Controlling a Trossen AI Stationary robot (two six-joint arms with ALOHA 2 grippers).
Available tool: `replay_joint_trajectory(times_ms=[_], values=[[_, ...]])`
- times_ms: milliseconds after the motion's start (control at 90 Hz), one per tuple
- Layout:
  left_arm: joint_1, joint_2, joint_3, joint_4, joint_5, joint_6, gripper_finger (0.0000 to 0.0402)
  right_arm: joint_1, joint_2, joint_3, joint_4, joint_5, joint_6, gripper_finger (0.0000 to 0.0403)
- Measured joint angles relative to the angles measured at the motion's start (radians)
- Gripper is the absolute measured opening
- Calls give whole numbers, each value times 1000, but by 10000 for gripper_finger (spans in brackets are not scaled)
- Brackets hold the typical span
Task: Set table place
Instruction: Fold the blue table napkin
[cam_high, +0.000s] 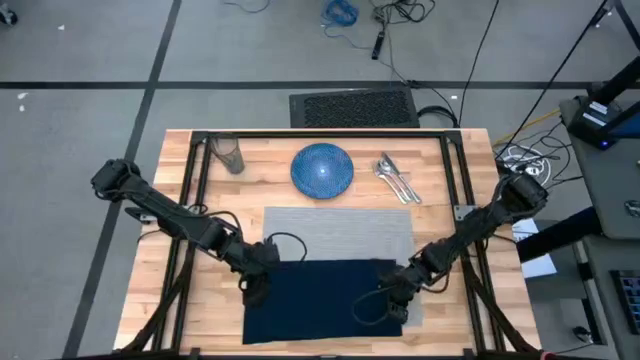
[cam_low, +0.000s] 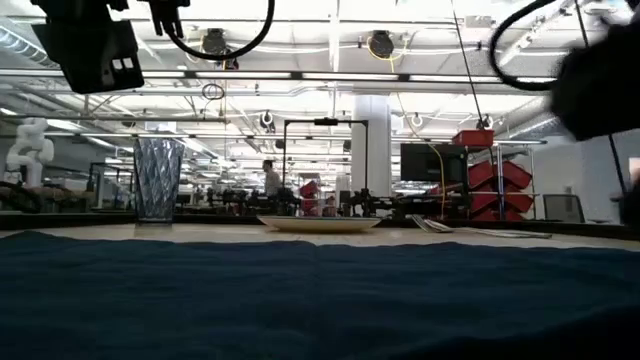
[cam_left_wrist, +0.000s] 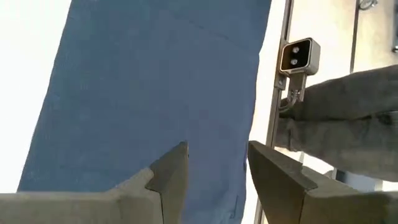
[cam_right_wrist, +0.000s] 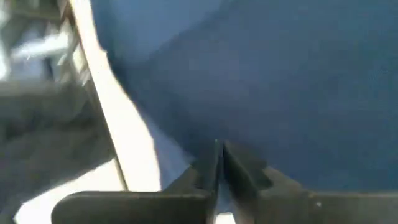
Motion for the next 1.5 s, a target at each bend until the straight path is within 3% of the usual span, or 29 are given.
replay_joint_trajectory(times_ms=[100,300,422,722,856,967,1111,1278,1500], values=[[0,0,0,-7,0,0,151,55,-29,0,53,-98,-9,1],[2,0,0,-6,-3,0,151,99,-61,0,124,-62,12,0],[2,0,0,-5,-65,0,151,96,-61,0,109,69,16,0],[9,16,0,-3,-386,-34,150,71,-61,0,97,400,107,0],[18,58,1,-3,-462,-91,150,55,-61,0,95,542,126,0],[28,116,1,-16,-434,-108,150,27,-61,0,82,645,161,0],[39,210,1,-103,-288,-107,150,-24,-61,0,48,734,226,0],[43,279,1,-267,-90,-79,150,-86,-61,0,46,747,225,0],[42,261,1,-346,-63,-5,150,-134,-61,0,52,727,190,0]])
